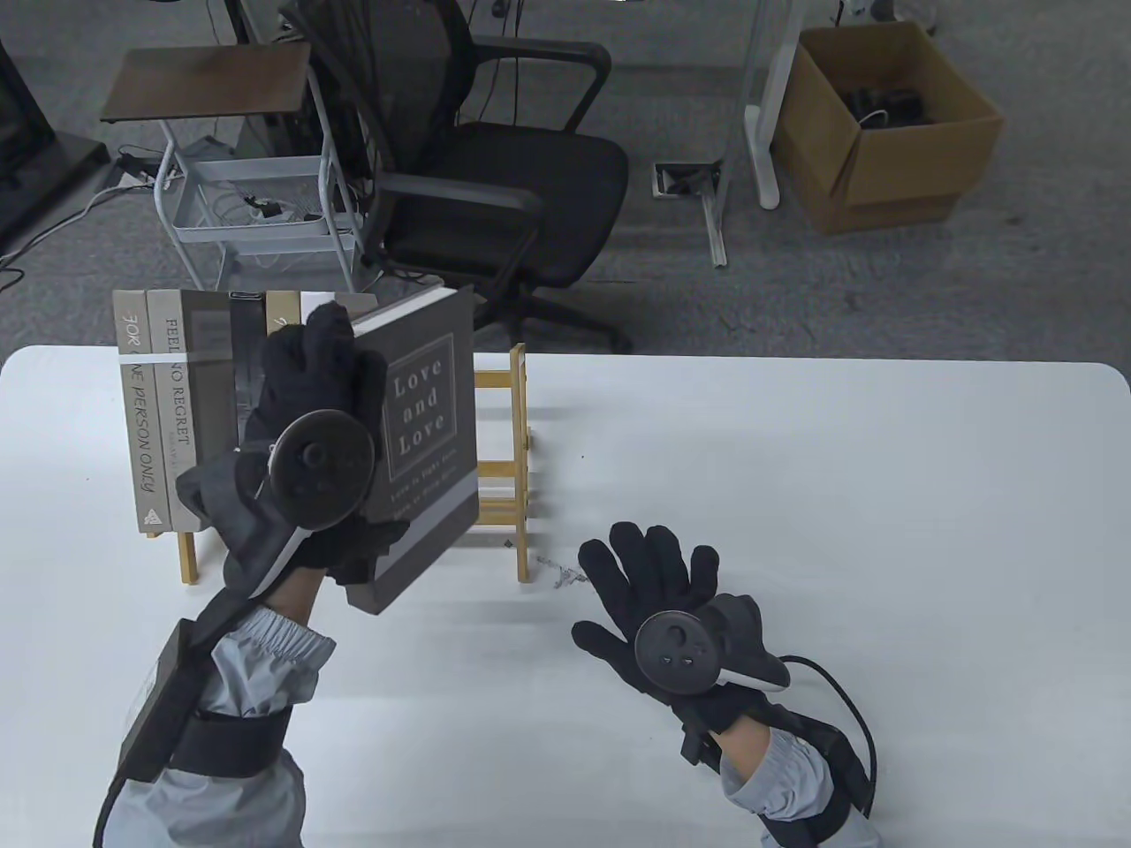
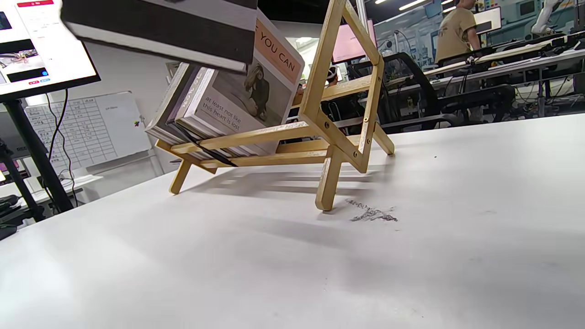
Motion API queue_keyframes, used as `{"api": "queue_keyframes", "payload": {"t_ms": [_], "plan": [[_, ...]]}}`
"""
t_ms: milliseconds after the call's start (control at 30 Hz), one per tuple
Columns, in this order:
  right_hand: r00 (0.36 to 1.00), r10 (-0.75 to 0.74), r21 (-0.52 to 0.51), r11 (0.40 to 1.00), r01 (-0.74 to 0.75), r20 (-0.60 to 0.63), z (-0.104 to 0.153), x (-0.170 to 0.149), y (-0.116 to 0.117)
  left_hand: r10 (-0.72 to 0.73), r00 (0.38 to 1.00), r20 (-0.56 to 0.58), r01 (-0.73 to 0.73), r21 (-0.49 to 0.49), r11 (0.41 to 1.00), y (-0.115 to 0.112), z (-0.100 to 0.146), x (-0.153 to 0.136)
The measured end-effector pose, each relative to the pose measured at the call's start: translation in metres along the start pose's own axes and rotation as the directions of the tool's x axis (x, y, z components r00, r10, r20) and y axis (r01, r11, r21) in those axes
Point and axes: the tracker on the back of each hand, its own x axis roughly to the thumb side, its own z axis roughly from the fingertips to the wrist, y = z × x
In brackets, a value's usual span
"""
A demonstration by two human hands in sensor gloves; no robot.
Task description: Push a thick book into a tightly packed book rack slot
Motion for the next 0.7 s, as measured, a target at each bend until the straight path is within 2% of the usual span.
{"api": "queue_keyframes", "payload": {"t_ms": [167,367,600,700], "plan": [[1.000,-0.004,0.000,1.000,0.004,-0.003,0.000,-0.001,0.000,-0.142,0.986,-0.083,0.148,0.071,0.986,0.017,-0.022,0.002],[1.000,-0.010,0.002,1.000,0.010,-0.009,0.000,-0.002,-0.001,-0.220,0.960,-0.176,0.247,0.150,0.957,0.032,-0.045,-0.007],[1.000,-0.013,-0.004,1.000,0.013,-0.014,0.001,-0.003,-0.003,-0.158,0.955,-0.250,0.210,0.198,0.957,0.043,-0.064,-0.026],[1.000,-0.010,-0.006,1.000,0.010,-0.014,0.001,-0.003,-0.003,-0.176,0.945,-0.275,0.238,0.212,0.948,0.048,-0.070,-0.035]]}}
